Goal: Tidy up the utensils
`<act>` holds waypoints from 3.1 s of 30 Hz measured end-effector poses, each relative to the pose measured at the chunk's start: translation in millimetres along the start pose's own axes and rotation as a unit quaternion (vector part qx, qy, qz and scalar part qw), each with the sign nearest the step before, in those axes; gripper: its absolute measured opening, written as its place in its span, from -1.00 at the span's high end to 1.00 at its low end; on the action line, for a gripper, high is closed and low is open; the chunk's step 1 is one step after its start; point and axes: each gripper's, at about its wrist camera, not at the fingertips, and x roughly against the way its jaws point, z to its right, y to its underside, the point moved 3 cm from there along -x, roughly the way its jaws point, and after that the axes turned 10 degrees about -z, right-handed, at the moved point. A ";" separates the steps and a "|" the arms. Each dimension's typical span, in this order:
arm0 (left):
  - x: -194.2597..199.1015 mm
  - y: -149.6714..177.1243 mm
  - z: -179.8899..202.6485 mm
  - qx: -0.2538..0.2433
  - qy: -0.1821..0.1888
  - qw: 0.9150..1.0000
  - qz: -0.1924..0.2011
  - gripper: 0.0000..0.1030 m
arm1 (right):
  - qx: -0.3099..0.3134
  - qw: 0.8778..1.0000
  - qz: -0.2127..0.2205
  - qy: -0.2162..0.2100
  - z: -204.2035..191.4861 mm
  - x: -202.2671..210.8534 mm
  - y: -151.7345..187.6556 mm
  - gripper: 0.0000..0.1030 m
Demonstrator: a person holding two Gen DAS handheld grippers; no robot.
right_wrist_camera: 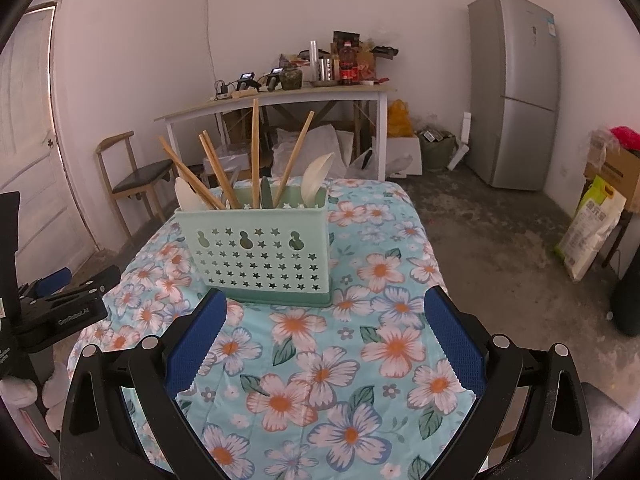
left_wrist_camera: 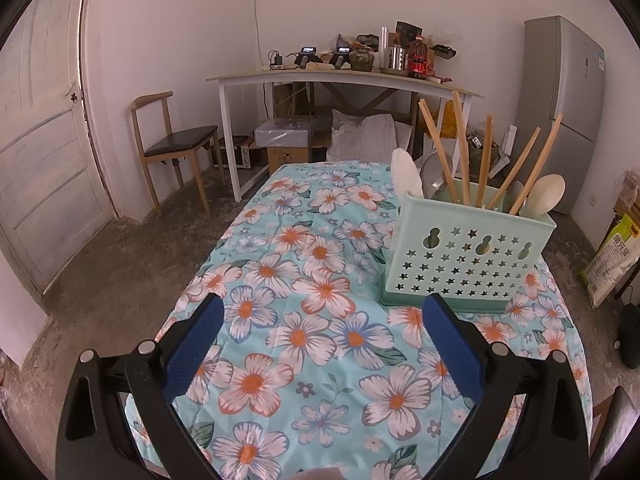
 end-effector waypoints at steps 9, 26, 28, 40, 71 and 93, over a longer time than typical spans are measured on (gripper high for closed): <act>1.6 0.0 0.7 0.001 -0.001 1.000 0.001 -0.89 | 0.002 1.000 -0.004 -0.003 -2.0 -2.0 0.6 -0.85; 1.0 0.3 -0.7 0.003 -0.002 1.000 0.001 -0.89 | 0.012 1.000 -0.007 -0.007 -7.0 -3.7 0.7 -0.85; 1.1 0.2 -0.6 0.003 -0.001 1.000 0.001 -0.89 | 0.013 1.000 -0.007 -0.006 -7.5 -3.8 0.6 -0.85; 0.4 0.5 -2.0 0.004 -0.002 1.000 0.001 -0.89 | 0.011 1.000 -0.006 -0.004 -8.8 -2.6 0.9 -0.85; -1.4 7.6 26.3 -0.024 0.004 1.000 -0.014 -0.89 | -0.014 0.999 -0.016 0.032 8.1 -6.7 3.8 -0.85; -8.1 10.6 30.9 -0.028 -0.012 0.999 -0.023 -0.89 | -0.028 0.997 -0.012 0.070 30.5 -2.3 5.1 -0.85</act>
